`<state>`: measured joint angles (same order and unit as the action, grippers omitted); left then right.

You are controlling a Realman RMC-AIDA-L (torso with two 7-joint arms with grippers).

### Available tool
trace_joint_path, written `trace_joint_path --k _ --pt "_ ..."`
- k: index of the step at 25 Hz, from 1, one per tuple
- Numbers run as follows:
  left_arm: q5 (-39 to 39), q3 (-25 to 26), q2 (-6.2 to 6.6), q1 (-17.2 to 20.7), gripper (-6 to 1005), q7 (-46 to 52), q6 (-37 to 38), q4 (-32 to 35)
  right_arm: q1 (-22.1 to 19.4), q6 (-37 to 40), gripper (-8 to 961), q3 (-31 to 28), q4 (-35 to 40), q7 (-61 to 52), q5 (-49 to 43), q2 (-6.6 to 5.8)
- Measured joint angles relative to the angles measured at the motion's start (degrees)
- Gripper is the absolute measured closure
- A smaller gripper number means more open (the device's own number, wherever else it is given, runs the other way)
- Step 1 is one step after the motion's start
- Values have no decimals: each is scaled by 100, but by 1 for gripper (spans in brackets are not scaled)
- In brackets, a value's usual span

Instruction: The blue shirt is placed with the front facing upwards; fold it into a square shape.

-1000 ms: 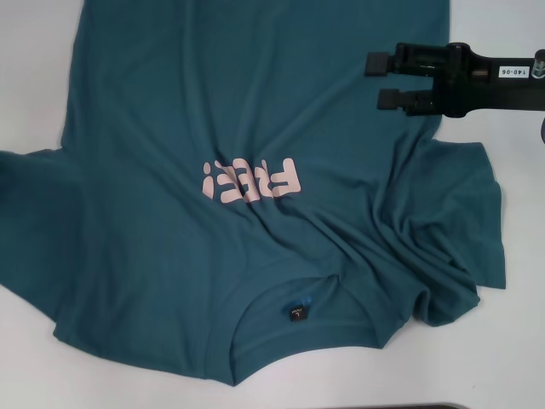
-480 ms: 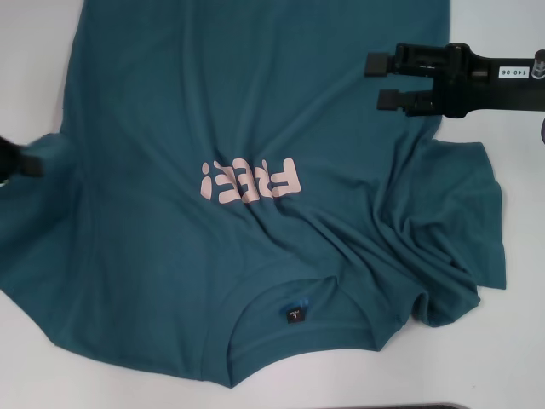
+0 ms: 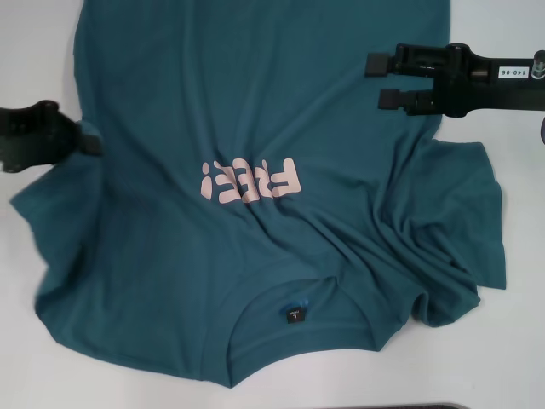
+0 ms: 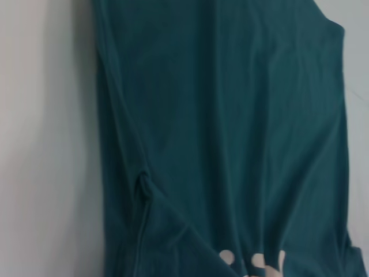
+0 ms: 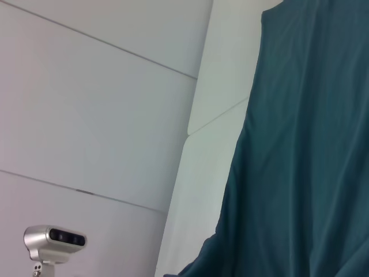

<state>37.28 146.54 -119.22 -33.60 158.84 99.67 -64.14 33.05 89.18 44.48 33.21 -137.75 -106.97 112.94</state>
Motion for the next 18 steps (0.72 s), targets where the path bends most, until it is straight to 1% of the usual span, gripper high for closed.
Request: trace_joint_path --k 3,6,9,12,15,18 --pt "-10 -21 -96 -115 960 39 -137 131 -6 -4 46 0 -32 2 0 0" --pt "-31 -104 -141 -213 945 49 -322 355 -23 -14 46 0 -49 3 0 -5" --pt "-35 -232 -146 -323 930 59 -567 606 -32 -26 46 0 -51 3 0 -13" --pt "-25 -344 -123 -410 915 -11 -771 780 -43 -26 46 0 -52 3 0 -18" --pt "6 -431 -97 -458 900 -129 -829 772 -50 -26 46 0 -52 3 1 -18" --pt "176 -440 -120 -433 885 -317 -781 590 -53 -29 46 0 -52 1 1 -18"
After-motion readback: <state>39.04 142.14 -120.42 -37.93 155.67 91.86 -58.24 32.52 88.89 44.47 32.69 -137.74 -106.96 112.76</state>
